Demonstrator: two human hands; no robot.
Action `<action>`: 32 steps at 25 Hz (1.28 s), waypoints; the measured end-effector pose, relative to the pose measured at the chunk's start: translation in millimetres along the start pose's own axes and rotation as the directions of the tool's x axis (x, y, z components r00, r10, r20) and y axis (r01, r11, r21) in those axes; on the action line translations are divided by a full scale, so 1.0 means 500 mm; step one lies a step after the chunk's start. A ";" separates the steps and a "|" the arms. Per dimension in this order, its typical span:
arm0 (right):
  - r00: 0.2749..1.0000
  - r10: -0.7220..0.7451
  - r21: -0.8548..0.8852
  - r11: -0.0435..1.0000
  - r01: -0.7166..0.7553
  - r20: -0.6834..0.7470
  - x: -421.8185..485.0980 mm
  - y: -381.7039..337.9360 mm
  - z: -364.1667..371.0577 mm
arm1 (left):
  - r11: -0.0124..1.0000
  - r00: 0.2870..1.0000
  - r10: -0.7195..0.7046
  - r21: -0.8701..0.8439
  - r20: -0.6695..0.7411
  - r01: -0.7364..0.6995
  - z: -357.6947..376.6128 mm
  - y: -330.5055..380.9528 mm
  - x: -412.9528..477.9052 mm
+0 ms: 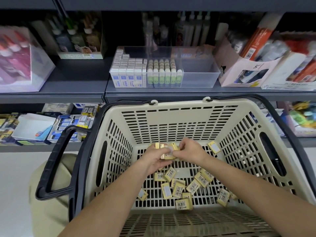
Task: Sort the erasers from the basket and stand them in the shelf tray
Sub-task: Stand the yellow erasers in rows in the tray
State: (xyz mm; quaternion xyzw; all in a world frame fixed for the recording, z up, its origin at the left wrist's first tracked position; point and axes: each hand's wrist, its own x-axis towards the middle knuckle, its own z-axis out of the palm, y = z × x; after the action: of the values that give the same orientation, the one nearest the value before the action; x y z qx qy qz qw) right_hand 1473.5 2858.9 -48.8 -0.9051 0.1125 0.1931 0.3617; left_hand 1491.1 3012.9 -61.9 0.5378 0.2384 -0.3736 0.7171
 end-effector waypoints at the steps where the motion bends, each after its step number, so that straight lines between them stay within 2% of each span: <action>1: 0.999 -0.030 0.012 0.999 0.030 -0.031 -0.003 -0.008 -0.002 | 0.997 0.999 0.022 -0.072 0.028 -0.020 0.006 0.006 -0.004; 3: 0.992 -0.099 -0.001 0.995 0.100 -0.072 -0.010 -0.019 -0.009 | 0.985 0.993 0.076 -0.161 0.086 -0.062 0.013 0.014 -0.011; 6: 0.980 -0.193 -0.013 0.981 0.192 -0.046 -0.022 -0.033 -0.032 | 0.989 0.978 0.139 -0.075 0.153 -0.129 0.024 0.024 -0.022; 8: 0.979 -0.200 0.076 0.977 0.201 -0.026 -0.025 -0.045 -0.058 | 0.984 0.968 0.179 -0.056 0.175 -0.172 0.032 0.037 -0.030; 12: 0.977 -0.209 0.337 0.924 0.182 0.044 -0.035 -0.072 -0.124 | 0.968 0.948 0.240 -0.127 0.209 -0.217 0.042 0.091 -0.058; 15: 0.971 -0.239 0.407 0.887 0.218 0.001 -0.044 -0.088 -0.171 | 0.952 0.939 0.277 -0.188 0.205 -0.240 0.049 0.139 -0.084; 19: 0.967 -0.255 0.539 0.811 0.227 -0.024 -0.043 -0.113 -0.234 | 0.911 0.897 0.410 -0.116 0.165 -0.395 0.069 0.209 -0.109; 22: 0.955 -0.294 0.489 0.827 0.278 -0.046 -0.035 -0.138 -0.269 | 0.863 0.852 0.502 -0.015 0.150 -0.505 0.092 0.249 -0.117; 26: 0.911 -0.341 0.440 0.799 0.410 -0.231 -0.009 -0.182 -0.337 | 0.806 0.800 0.589 -0.005 0.114 -0.592 0.102 0.303 -0.108; 29: 0.893 -0.355 0.393 0.806 0.442 -0.277 0.018 -0.207 -0.367 | 0.810 0.805 0.586 -0.041 0.095 -0.585 0.103 0.323 -0.090; 32: 0.857 -0.280 0.350 0.824 0.446 -0.432 0.057 -0.226 -0.397 | 0.824 0.817 0.563 -0.004 0.125 -0.567 0.100 0.318 -0.072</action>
State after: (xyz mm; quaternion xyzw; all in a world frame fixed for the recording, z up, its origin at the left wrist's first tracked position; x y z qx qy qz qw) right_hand 1591.5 2799.0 140.0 -0.8241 0.0401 -0.0811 0.5592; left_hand 1592.3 2998.1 74.8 0.5724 0.0181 -0.1800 0.7998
